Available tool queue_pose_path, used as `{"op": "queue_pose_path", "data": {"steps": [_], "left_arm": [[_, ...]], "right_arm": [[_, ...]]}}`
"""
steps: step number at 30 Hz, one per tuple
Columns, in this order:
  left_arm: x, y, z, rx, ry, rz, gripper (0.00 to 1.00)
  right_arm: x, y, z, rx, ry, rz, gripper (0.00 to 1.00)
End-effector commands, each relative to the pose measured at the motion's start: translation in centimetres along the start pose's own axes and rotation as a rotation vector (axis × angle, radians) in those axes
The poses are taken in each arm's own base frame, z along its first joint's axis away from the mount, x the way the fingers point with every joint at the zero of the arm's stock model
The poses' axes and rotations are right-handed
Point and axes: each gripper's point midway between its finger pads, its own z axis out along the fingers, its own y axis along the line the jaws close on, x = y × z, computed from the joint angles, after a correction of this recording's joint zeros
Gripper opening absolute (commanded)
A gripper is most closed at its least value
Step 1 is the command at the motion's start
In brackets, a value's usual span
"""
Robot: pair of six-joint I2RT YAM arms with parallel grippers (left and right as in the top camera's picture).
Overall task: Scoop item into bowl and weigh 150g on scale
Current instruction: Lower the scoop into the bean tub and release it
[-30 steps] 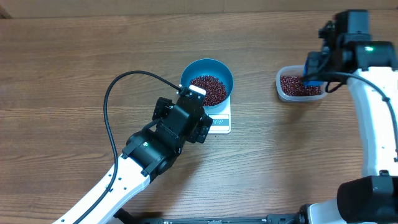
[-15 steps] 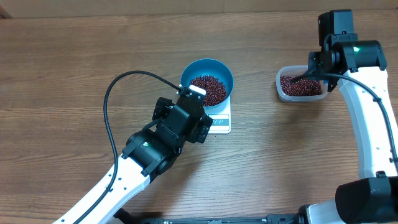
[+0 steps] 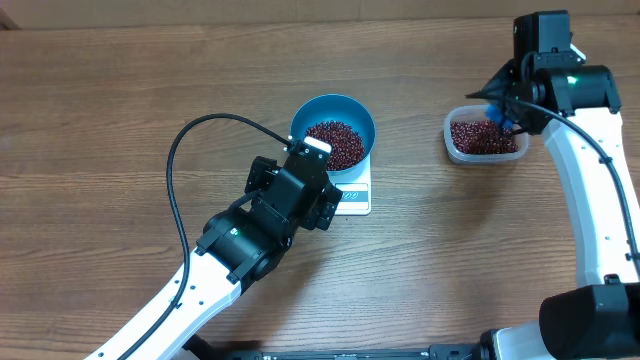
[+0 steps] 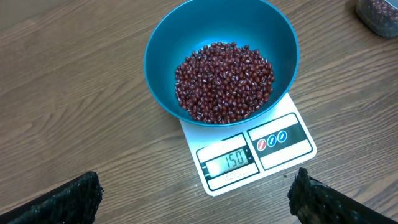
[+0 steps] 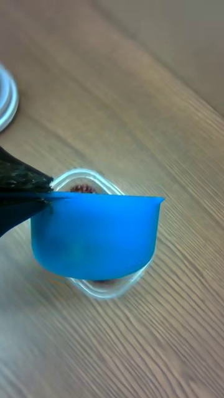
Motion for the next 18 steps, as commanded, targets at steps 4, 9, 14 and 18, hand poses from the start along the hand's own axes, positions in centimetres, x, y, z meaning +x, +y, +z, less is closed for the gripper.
{"op": "queue_pose_path", "data": {"steps": [4, 9, 14, 18], "left_arm": [[-1.1, 0.2, -0.4, -0.005, -0.026, -0.012, 1.00], [-1.1, 0.2, -0.4, -0.005, -0.026, -0.012, 1.00], [-1.1, 0.2, -0.4, -0.005, -0.026, -0.012, 1.00], [-1.1, 0.2, -0.4, -0.005, -0.025, -0.012, 0.99]], "right_arm": [[1.3, -0.6, 1.5, -0.003, 0.006, 0.187, 0.04], [1.6, -0.2, 3.2, -0.034, -0.011, 0.195, 0.04], [2.7, -0.6, 4.9, -0.040, 0.001, 0.198, 0.04], [3.3, -0.8, 5.5, -0.036, 0.013, 0.196, 0.28]]}}
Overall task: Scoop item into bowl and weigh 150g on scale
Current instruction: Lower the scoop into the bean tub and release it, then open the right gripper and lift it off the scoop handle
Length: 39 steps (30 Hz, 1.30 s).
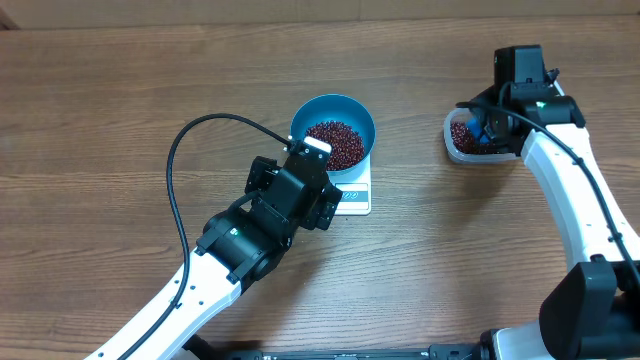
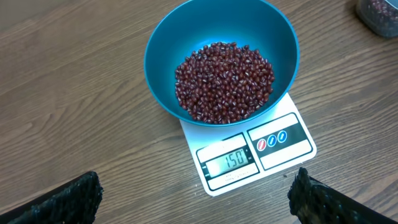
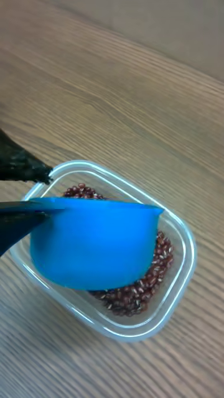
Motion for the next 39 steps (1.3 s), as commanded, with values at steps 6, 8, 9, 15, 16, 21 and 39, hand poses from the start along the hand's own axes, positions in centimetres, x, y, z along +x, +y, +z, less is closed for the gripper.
{"op": "queue_pose_path", "data": {"steps": [6, 8, 9, 15, 16, 21, 39], "left_arm": [[-1.1, 0.2, -0.4, -0.005, -0.026, -0.012, 1.00], [-1.1, 0.2, -0.4, -0.005, -0.025, -0.012, 0.99], [-1.1, 0.2, -0.4, -0.005, -0.026, -0.012, 0.99], [-1.1, 0.2, -0.4, -0.005, -0.025, -0.012, 1.00], [-1.1, 0.2, -0.4, -0.005, -0.026, -0.012, 1.00], [-1.1, 0.2, -0.4, -0.005, -0.026, -0.012, 1.00], [-1.1, 0.2, -0.4, -0.005, -0.025, -0.012, 1.00]], "right_arm": [[0.3, 0.4, -0.2, -0.040, 0.005, 0.008, 0.59], [0.2, 0.5, -0.2, -0.042, 0.003, 0.008, 0.59], [0.2, 0.5, -0.2, -0.043, 0.003, 0.009, 0.59], [0.4, 0.2, -0.2, -0.033, 0.008, -0.006, 0.60], [0.5, 0.1, -0.2, -0.026, 0.013, -0.008, 0.61], [0.8, -0.5, -0.3, -0.007, 0.026, -0.165, 0.73], [0.9, -1.2, -6.3, 0.032, 0.166, -0.702, 1.00]]}}
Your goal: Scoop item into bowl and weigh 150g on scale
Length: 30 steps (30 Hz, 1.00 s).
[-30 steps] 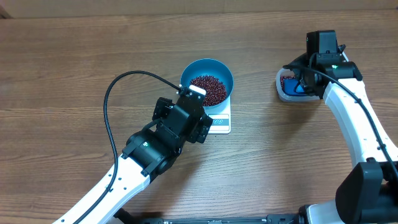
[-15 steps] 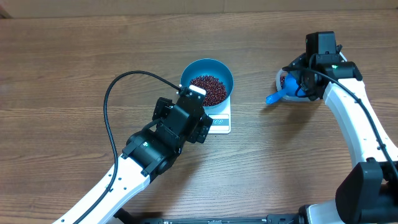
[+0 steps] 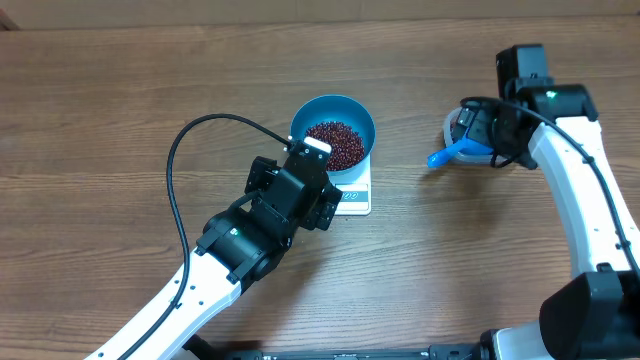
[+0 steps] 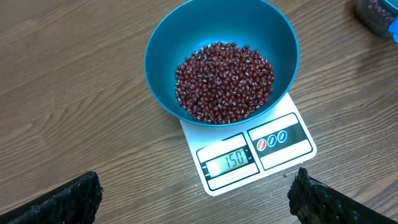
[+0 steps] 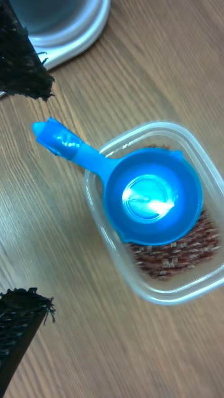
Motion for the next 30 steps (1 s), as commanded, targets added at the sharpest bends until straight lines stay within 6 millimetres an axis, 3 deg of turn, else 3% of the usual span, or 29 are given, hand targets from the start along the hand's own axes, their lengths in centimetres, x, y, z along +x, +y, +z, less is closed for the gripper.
{"op": "queue_pose_path", "data": {"steps": [1, 14, 30], "left_arm": [[-1.0, 0.2, -0.4, -0.005, -0.024, -0.011, 1.00], [-1.0, 0.2, -0.4, -0.005, -0.024, -0.011, 1.00], [-1.0, 0.2, -0.4, -0.005, -0.024, -0.011, 1.00]], "right_arm": [[-1.3, 0.3, -3.4, -0.023, -0.053, -0.130, 1.00], [-1.4, -1.2, -11.4, 0.001, -0.065, -0.235, 1.00], [-1.8, -1.4, -11.8, 0.013, -0.084, -0.231, 1.00]]}}
